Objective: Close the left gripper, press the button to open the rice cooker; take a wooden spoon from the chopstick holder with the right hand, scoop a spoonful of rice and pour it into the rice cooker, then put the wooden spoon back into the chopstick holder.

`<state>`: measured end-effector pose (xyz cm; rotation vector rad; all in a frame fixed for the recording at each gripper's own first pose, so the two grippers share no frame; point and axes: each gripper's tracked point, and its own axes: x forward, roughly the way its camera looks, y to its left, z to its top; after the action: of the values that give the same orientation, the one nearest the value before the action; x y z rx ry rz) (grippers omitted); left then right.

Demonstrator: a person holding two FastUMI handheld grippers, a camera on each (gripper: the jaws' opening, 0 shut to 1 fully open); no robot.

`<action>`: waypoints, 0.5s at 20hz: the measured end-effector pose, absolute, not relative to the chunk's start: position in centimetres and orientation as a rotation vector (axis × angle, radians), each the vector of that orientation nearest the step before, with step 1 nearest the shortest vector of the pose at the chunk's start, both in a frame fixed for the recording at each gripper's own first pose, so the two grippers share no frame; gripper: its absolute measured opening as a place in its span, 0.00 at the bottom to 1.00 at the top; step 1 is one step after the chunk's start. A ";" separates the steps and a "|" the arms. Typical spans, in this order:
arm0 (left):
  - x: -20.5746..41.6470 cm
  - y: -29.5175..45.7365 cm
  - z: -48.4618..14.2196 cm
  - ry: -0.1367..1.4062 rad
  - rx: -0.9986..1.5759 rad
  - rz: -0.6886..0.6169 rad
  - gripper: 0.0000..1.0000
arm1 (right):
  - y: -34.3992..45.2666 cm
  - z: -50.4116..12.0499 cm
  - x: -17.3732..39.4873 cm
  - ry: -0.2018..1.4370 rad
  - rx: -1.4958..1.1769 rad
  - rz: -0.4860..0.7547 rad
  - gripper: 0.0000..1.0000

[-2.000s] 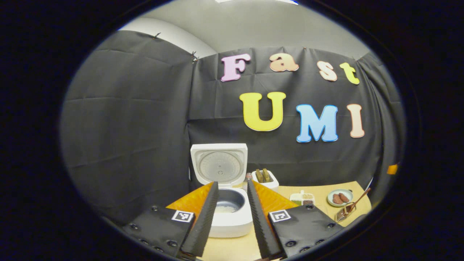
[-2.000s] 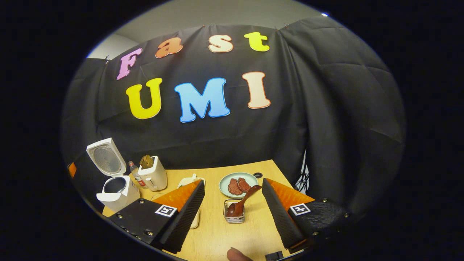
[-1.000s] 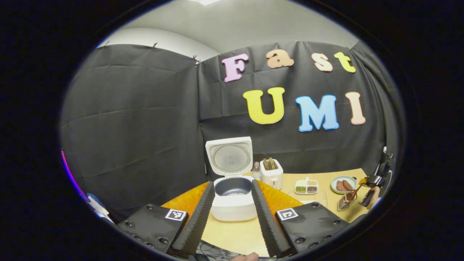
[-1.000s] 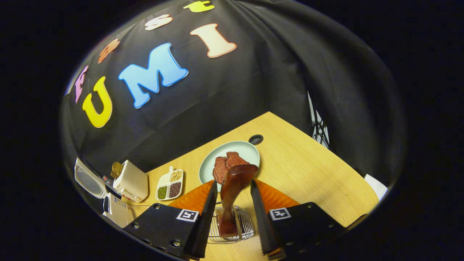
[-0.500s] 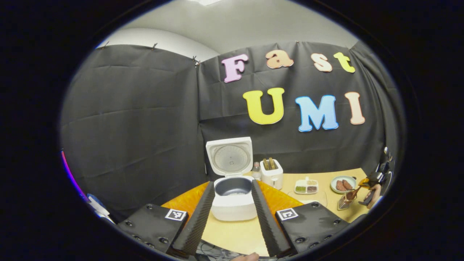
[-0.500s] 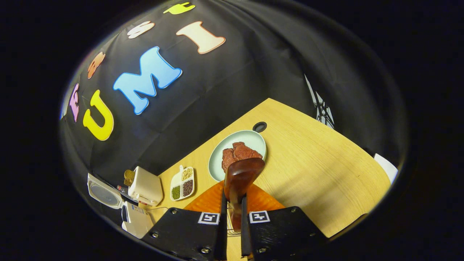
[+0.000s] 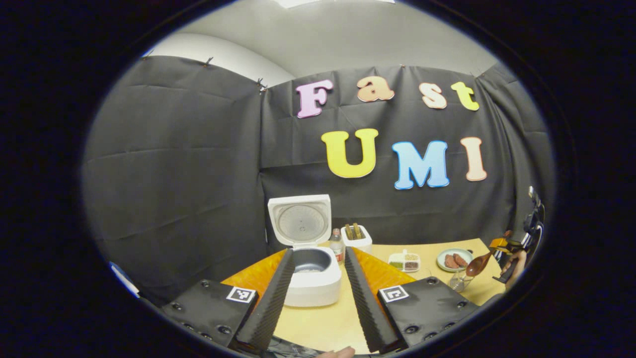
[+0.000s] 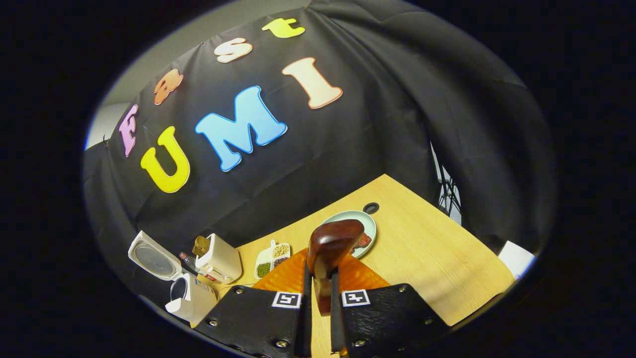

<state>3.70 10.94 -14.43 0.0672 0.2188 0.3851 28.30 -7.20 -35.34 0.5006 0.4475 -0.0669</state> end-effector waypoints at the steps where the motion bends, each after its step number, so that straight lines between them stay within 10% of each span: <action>1: 3.7 11.0 -14.1 0.206 0.063 0.378 0.75 | -6.9 -34.3 27.7 0.435 0.481 -0.063 0.16; 10: 3.6 17.5 -14.3 0.173 -0.009 0.353 0.75 | 0.2 -25.2 23.4 0.263 0.274 -0.075 0.15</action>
<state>3.65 17.47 -14.28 -0.0089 0.1727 0.3529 23.39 0.23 -25.21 0.2735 0.2631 -0.0750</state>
